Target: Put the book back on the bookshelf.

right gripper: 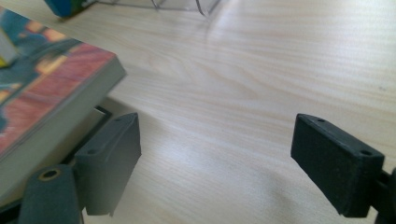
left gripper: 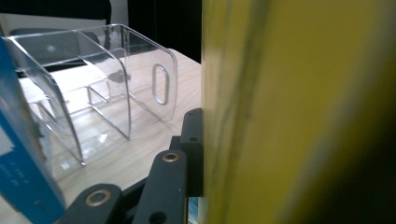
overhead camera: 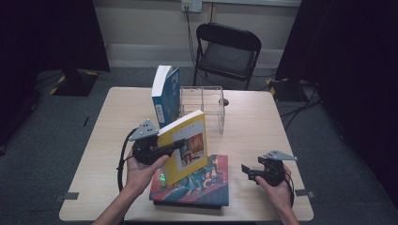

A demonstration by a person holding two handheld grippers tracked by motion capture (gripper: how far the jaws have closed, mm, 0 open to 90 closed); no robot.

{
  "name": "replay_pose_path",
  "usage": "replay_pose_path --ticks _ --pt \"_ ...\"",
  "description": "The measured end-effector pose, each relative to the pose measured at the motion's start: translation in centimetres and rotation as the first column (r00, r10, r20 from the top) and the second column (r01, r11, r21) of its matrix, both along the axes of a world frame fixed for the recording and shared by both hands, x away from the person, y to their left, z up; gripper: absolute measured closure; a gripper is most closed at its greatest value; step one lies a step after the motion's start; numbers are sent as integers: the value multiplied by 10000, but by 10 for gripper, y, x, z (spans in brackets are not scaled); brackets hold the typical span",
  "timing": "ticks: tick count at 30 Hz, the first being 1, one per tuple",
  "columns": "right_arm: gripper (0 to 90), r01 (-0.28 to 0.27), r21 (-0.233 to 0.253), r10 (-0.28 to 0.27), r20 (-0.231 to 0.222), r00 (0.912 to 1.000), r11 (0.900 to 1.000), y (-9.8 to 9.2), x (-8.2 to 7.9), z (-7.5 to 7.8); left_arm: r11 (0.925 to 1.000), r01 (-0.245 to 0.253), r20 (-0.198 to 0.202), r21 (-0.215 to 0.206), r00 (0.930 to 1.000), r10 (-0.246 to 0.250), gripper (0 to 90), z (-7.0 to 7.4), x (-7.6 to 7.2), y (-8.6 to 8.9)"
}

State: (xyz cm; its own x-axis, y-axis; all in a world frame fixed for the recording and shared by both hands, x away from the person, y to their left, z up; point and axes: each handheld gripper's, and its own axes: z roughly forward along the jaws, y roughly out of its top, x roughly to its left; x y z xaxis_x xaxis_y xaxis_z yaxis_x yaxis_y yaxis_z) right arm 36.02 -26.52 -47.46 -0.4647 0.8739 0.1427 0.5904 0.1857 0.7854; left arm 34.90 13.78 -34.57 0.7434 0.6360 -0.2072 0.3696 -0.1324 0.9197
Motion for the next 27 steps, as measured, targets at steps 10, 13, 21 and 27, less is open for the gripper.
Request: replay_pose_path --ticks 10,13,21,27 --pt "157 -74 -887 41 -380 9993 9960 5 4 -15 9986 -525 75 -10 9986 525 757 1 9 4" --pt "151 -203 -1206 131 -601 9981 9925 8 4 -20 9971 -755 152 19 9970 755 756 1 11 4" --pt "134 33 -1742 -56 -130 9999 9847 12 2 -25 9927 -1201 259 67 9924 1199 756 3 18 5" --pt "134 90 -1734 -117 -143 9998 9848 13 2 -25 9890 -1472 368 115 9885 1467 757 5 32 2"
